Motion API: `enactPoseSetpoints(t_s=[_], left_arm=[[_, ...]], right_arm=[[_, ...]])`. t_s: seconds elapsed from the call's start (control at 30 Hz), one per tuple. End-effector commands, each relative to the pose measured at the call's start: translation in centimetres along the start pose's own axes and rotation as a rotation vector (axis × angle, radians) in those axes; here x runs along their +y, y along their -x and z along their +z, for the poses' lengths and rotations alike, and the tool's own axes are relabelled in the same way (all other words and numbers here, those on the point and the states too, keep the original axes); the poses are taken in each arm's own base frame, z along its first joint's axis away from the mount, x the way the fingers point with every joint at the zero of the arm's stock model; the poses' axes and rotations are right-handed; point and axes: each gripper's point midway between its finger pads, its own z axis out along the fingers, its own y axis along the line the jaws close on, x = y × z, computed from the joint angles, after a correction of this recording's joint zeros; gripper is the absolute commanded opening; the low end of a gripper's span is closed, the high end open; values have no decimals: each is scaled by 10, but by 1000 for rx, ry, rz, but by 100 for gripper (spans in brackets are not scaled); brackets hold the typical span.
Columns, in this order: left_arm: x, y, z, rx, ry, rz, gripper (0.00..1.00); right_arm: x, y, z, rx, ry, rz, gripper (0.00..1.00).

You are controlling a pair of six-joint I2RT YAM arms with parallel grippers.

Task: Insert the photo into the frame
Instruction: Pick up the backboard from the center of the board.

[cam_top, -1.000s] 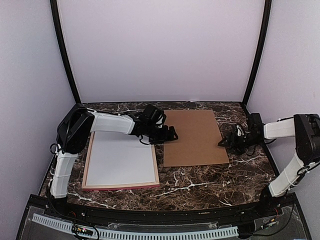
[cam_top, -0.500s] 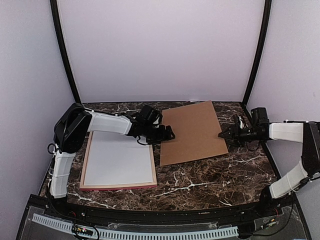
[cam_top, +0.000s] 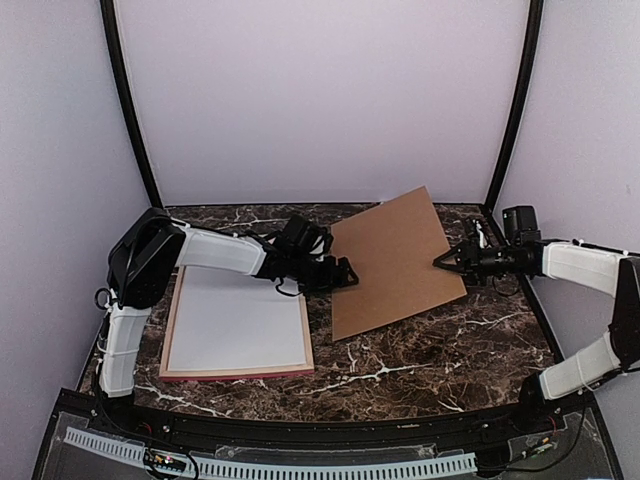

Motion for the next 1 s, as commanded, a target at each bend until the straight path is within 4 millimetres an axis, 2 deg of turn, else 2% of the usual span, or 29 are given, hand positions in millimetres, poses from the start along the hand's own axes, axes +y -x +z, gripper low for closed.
enactPoseSetpoints(t_s=[0.0,0.23,0.57,0.83,0.97], left_arm=[[3,-30,-3,91,17,-21,88],[2,-29,-4,84,17,-16,88],[-3,-24,-8,70,2,-7,88],[-12,-15,-22,30,-7,17,91],[-21,-9,-32,11,-20,30,93]], right_arm=[[2,13,-5,-23,-75,-44,37],[-2,17,-8,-32,-122,-50,25],[-5,21,-10,-33,-167,-64,14],[2,31,-23,-56,-236,-92,0],[8,39,-37,-69,-319,-128,0]])
